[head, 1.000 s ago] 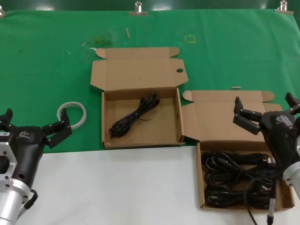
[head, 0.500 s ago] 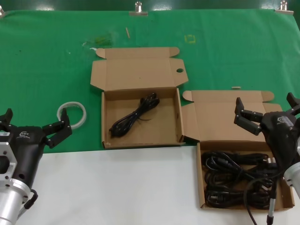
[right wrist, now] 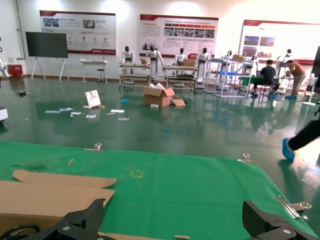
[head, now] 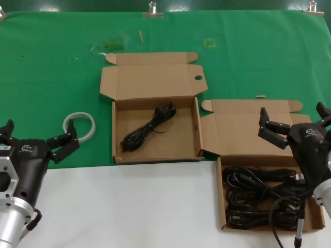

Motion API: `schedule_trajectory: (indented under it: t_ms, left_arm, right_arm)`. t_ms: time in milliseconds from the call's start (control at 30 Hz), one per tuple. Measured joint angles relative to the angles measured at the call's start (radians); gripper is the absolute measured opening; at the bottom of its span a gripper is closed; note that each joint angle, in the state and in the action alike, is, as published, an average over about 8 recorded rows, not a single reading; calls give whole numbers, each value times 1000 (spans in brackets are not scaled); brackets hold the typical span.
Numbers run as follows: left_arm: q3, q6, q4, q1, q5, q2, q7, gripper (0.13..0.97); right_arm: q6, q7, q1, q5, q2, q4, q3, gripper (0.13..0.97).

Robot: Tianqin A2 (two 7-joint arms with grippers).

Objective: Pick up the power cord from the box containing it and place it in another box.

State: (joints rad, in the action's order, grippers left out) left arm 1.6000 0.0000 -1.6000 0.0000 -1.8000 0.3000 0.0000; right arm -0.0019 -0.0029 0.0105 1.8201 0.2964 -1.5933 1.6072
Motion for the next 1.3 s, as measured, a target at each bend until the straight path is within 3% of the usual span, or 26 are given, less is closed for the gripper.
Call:
schedule_trajectory:
  t_ms: [1300]
  left_arm:
    - [0,0,0,0,0,0,0,966]
  right_arm:
    - [0,0,0,0,0,0,0,966]
